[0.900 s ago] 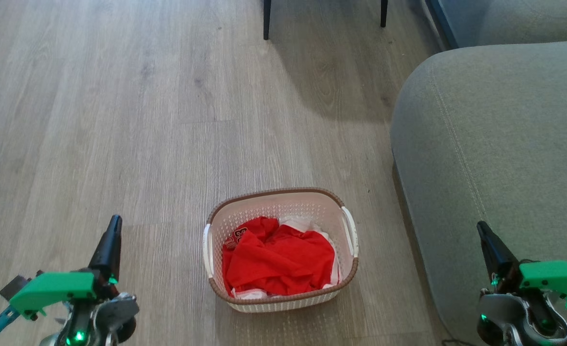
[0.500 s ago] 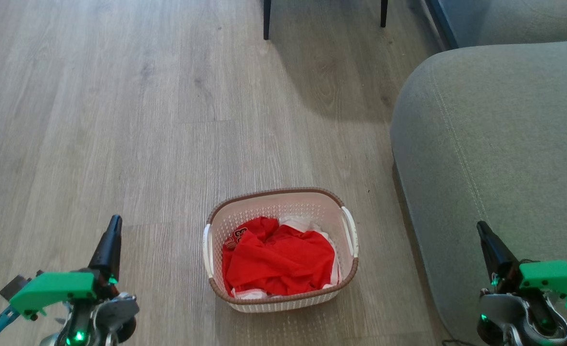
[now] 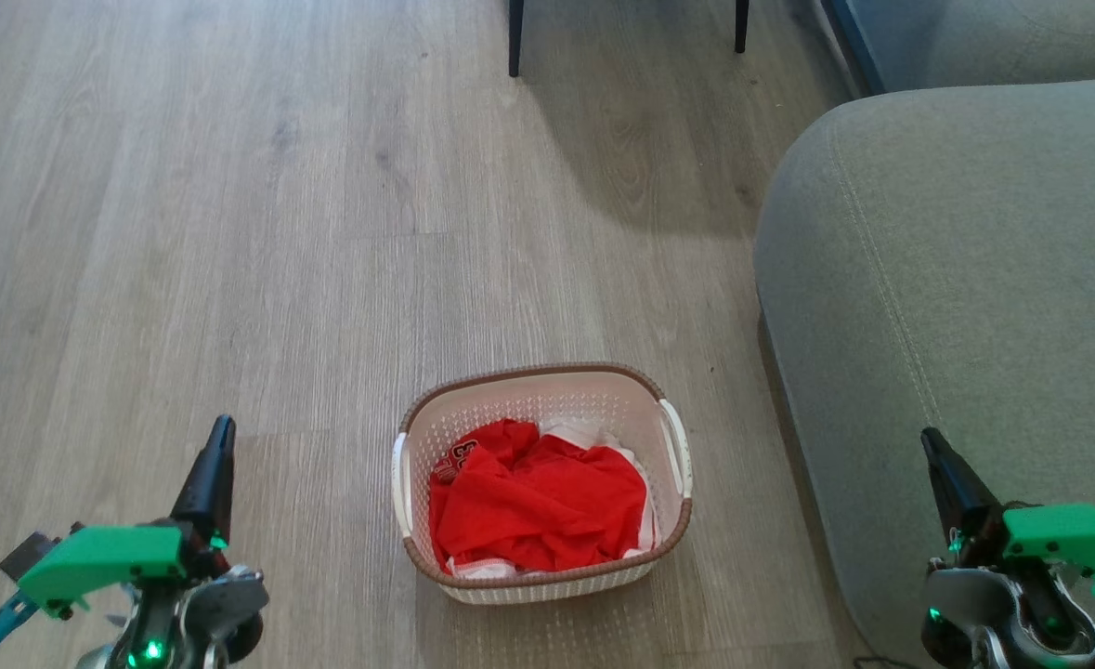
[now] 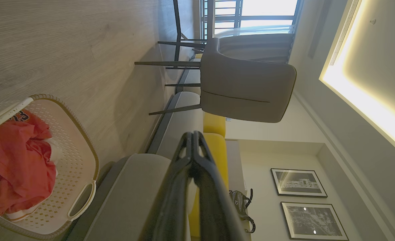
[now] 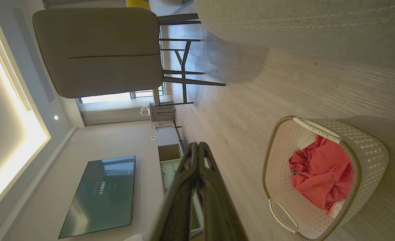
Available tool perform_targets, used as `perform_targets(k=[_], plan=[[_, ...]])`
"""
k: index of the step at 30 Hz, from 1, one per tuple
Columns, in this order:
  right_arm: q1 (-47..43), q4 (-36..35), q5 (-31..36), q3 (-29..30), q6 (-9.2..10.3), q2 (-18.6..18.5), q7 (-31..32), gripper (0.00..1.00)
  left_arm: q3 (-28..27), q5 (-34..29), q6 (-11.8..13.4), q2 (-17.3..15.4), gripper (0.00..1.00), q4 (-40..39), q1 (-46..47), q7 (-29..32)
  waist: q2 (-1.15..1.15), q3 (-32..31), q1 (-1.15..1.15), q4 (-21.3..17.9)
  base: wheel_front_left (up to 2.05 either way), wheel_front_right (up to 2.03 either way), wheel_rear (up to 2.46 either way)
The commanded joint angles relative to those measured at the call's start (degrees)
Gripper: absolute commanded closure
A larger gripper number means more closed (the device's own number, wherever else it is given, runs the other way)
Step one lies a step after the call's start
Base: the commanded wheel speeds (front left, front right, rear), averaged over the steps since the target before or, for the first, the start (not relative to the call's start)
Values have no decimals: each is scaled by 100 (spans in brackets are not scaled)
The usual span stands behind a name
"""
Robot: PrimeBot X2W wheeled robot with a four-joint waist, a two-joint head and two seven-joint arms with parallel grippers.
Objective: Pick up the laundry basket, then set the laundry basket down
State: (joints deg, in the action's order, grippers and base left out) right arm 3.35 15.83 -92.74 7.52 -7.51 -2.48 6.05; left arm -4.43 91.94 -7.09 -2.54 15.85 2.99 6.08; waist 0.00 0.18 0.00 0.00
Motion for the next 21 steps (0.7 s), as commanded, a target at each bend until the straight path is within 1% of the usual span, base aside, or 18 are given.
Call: perform_targets(k=[1, 7, 8, 12, 21], plan=[[283, -180, 58, -100, 2, -40, 44, 100, -207, 24, -40, -33, 100, -182, 320, 39, 0, 0, 0, 0, 0, 0, 0], [283, -180, 58, -100, 2, -40, 44, 100, -207, 24, -40, -33, 100, -182, 320, 39, 0, 0, 0, 0, 0, 0, 0], [-3, 17, -2, -3, 1, 3, -3, 0, 5, 0, 5, 1, 0, 18, -4, -4, 0, 0, 0, 0, 0, 0, 0], [-206, 395, 1, -56, 1, 61, -22, 0, 34, -6, 6, 24, 0, 385, -284, -17, 0, -2, 0, 0, 0, 0, 0], [-207, 344, 94, -215, 1, 54, -173, 0, 123, -133, 12, 20, 0, 255, -313, -169, 0, -23, 0, 3, 0, 0, 0]])
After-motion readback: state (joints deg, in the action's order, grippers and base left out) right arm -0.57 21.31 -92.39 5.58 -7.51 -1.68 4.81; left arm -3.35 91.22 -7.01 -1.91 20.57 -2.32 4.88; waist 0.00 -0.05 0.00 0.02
